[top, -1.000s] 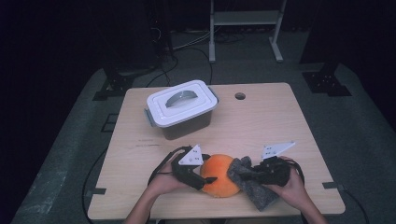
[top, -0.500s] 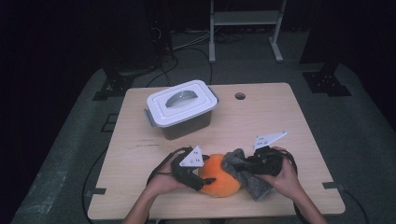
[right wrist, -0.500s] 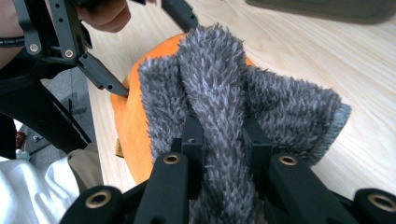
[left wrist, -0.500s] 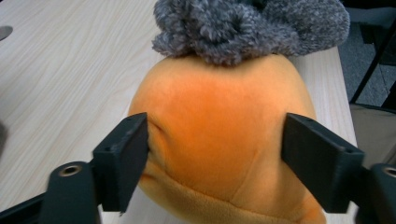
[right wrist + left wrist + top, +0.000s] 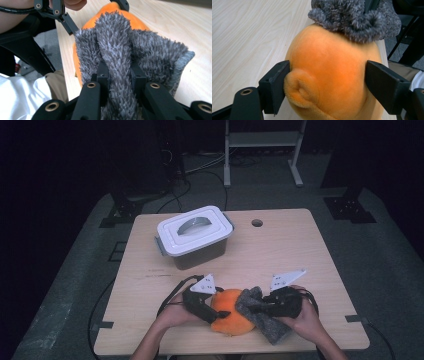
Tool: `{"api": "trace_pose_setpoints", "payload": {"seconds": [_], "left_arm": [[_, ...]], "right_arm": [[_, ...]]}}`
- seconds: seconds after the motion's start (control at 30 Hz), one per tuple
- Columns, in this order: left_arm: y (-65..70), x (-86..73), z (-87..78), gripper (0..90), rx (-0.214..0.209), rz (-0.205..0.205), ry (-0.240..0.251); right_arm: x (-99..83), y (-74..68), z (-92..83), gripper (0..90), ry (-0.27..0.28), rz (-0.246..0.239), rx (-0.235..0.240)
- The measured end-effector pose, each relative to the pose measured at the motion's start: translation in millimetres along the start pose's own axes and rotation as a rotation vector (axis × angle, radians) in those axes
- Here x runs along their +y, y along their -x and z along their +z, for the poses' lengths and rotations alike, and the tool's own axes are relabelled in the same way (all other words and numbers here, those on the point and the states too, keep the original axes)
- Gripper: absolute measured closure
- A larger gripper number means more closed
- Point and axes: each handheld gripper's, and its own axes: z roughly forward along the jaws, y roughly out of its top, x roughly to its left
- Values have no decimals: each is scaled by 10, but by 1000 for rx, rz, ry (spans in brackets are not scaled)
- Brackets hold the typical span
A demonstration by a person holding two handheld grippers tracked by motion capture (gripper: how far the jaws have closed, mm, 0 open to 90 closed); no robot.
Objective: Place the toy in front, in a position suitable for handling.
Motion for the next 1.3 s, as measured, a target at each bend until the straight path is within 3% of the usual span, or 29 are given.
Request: {"api": "trace_pose_setpoints", "payload": {"seconds": [0.13,0.27,0.4,0.53,0.67,0.8,0.83,1.0,1.03,1.1,1.13,1.17,1.23,1.3], "left_arm": [[3,-6,-1,223,-2,4,2],[28,9,3,226,-2,16,-2],[43,12,-4,224,-8,30,-5],[43,11,-13,214,-10,29,-12],[17,-1,-35,129,-19,-2,-18],[-66,-27,20,91,-81,-116,-41],[-72,-30,38,101,-89,-119,-45],[-52,23,13,330,-44,-66,-2],[-44,50,-5,352,-14,-38,29],[-25,73,-22,370,43,14,63],[-25,73,-22,375,43,14,63],[-2,84,-17,374,89,58,90],[9,67,20,360,87,70,93],[15,36,33,344,88,80,84]], "right_arm": [[-99,51,-52,742,3,28,8],[-179,107,-139,742,-34,55,-22],[-46,88,-176,744,-10,35,-39],[142,72,-103,743,9,11,-31],[170,50,32,741,-9,-2,-13],[110,27,29,740,3,-1,-1],[99,24,18,740,4,-2,-4],[104,44,-56,744,6,6,-35],[118,57,-81,745,6,8,-38],[162,72,-125,746,18,10,-55],[192,78,-142,745,28,9,-61],[226,87,-152,746,45,5,-58],[304,85,-142,745,68,3,-47],[342,73,-94,745,56,-11,-47]]}}
